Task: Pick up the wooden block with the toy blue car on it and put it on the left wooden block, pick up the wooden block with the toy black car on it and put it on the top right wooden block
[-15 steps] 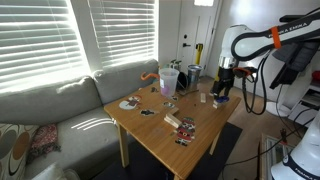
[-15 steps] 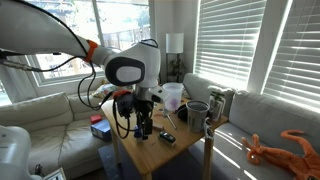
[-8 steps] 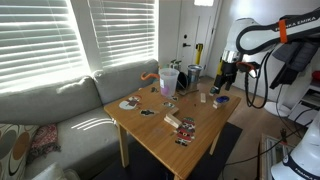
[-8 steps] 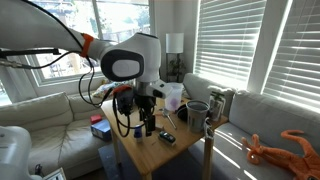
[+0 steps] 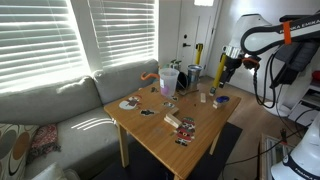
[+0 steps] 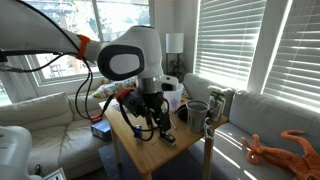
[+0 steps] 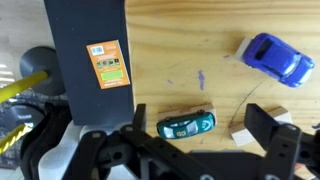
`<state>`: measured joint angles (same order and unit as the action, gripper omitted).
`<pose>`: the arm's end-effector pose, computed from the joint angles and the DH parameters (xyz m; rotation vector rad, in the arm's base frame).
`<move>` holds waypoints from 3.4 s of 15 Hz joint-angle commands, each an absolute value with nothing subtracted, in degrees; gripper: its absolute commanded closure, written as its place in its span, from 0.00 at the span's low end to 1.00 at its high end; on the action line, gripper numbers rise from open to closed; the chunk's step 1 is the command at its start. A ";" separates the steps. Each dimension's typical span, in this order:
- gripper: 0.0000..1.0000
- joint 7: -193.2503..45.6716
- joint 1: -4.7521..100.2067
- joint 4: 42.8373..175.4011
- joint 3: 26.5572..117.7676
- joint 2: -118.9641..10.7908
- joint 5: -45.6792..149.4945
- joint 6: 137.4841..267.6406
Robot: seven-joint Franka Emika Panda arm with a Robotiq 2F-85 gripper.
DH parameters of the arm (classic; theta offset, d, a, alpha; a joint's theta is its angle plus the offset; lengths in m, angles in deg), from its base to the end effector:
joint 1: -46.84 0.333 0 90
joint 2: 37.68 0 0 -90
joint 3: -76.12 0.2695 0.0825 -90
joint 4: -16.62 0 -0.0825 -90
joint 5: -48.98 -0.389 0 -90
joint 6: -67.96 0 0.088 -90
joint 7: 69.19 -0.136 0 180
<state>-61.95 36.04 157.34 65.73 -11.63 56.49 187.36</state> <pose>0.4111 -0.1664 0.3924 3.0741 -0.2596 0.1036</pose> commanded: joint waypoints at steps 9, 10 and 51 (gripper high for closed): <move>0.00 -56.65 36.65 157.43 64.68 -13.66 57.89 190.81; 0.00 -55.27 36.73 157.46 64.61 -14.00 58.23 191.91; 0.00 -37.73 39.56 154.61 59.79 -25.44 45.56 198.20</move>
